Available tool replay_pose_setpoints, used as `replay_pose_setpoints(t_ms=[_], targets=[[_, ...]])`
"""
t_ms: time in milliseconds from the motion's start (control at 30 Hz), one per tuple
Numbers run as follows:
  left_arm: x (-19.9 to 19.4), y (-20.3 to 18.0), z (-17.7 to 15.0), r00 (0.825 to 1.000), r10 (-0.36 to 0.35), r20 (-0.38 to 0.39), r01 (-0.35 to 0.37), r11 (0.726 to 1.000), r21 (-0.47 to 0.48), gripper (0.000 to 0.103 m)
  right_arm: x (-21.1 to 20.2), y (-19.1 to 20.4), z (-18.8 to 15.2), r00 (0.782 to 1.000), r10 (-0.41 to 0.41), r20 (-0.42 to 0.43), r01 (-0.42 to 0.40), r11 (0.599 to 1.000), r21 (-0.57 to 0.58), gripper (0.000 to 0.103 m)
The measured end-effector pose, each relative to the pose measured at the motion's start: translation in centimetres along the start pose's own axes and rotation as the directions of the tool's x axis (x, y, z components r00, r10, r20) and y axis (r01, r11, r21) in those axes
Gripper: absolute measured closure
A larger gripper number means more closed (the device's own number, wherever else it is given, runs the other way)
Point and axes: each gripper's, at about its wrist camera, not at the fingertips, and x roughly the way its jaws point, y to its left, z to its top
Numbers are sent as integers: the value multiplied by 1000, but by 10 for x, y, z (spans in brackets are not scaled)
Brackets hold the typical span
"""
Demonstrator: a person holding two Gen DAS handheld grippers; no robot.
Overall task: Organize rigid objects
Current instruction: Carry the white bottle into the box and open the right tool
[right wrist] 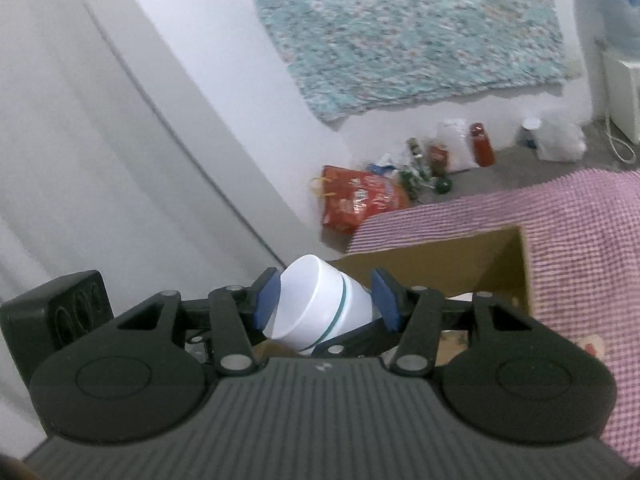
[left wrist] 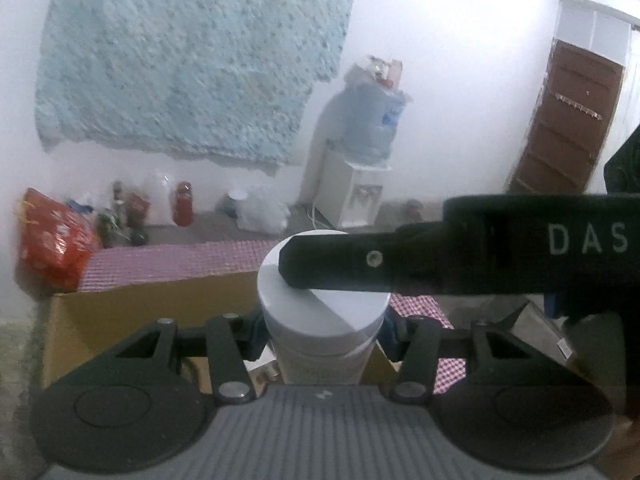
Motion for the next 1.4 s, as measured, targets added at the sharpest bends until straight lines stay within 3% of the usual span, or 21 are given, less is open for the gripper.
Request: replay_pose_setpoints(t_ms=[267,600,1400], targets=[[76,7,-3,994,-7,-110,7,1000,-1,49,31,-75,0,998,-52,-40,54,997,62,51],[121,15,-23,979,-4,-204,1,1000,-13,49,78,-114,-12,990,-80,-112,91,991,94,51],[134,19,-22,989,16,-149,-18,1000,-9,49,82,-114,-8,991,-109,-80,113,993,40,47]])
